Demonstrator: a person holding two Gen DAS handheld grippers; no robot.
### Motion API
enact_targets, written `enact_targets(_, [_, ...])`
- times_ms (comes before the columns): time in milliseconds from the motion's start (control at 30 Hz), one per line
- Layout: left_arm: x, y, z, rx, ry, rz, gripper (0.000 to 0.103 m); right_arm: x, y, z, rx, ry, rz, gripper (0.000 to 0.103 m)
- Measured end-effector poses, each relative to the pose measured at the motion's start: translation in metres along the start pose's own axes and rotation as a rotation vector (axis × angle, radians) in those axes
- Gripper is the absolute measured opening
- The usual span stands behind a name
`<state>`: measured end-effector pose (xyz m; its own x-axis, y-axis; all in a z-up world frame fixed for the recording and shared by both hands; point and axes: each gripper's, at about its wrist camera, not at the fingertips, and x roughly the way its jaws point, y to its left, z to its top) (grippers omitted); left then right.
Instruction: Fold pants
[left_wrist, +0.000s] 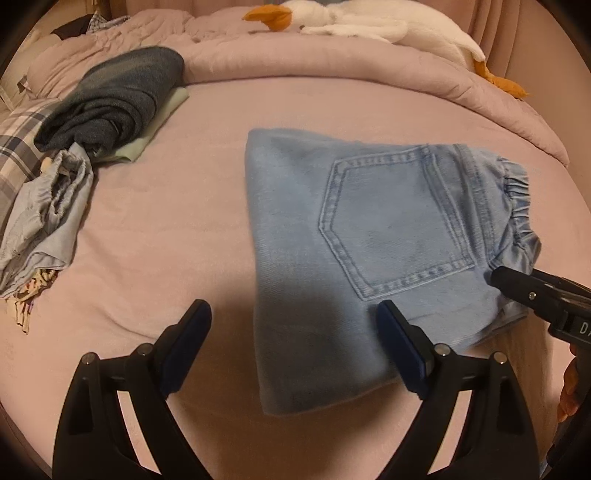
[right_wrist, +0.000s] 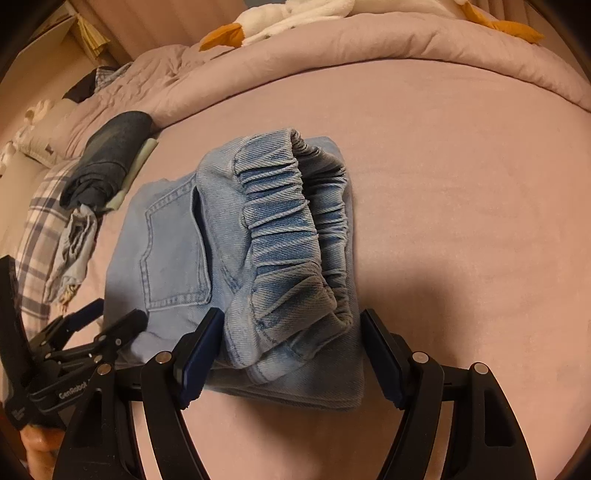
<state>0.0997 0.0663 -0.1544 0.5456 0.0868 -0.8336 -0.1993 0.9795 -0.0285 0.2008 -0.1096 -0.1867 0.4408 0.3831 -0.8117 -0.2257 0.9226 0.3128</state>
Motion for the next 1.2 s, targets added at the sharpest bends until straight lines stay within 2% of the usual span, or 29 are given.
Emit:
enact_targets(233, [-0.017,-0.002,-0.002,0.007,-0.041,0.011,0.092,-0.012,0.004,-0.003,-0.034,-0.021,-0.024,0.074])
enact_targets(300, [-0.025,-0.002,-0.003,0.011,-0.06,0.007,0.098,-0.019,0.007,-0.005,-0.047,-0.035,-0.035,0.074])
enact_targets(367, [-0.029,-0.003,-0.004,0.013,-0.071,0.005,0.1,-0.026,0.01,-0.007,-0.075,-0.049,-0.025,0.074])
enact_targets(500, [-0.032,-0.004,-0.005,0.007,-0.075,0.01,0.1,-0.034,0.017,-0.009,-0.118,-0.068,-0.046,0.074])
enact_targets(733, [-0.044,-0.004,-0.009,0.003,-0.091,0.008,0.1,-0.038,0.024,-0.01,-0.12,-0.08,-0.029,0.074])
enact_targets(1100, [-0.096,-0.004,-0.014,0.001,-0.168,-0.017,0.102,-0.073,0.045,-0.02,-0.175,-0.148,-0.004,0.074])
enact_targets(1200, [-0.108,-0.002,-0.016,-0.012,-0.166,-0.033,0.102,-0.082,0.05,-0.022,-0.19,-0.165,0.001,0.075])
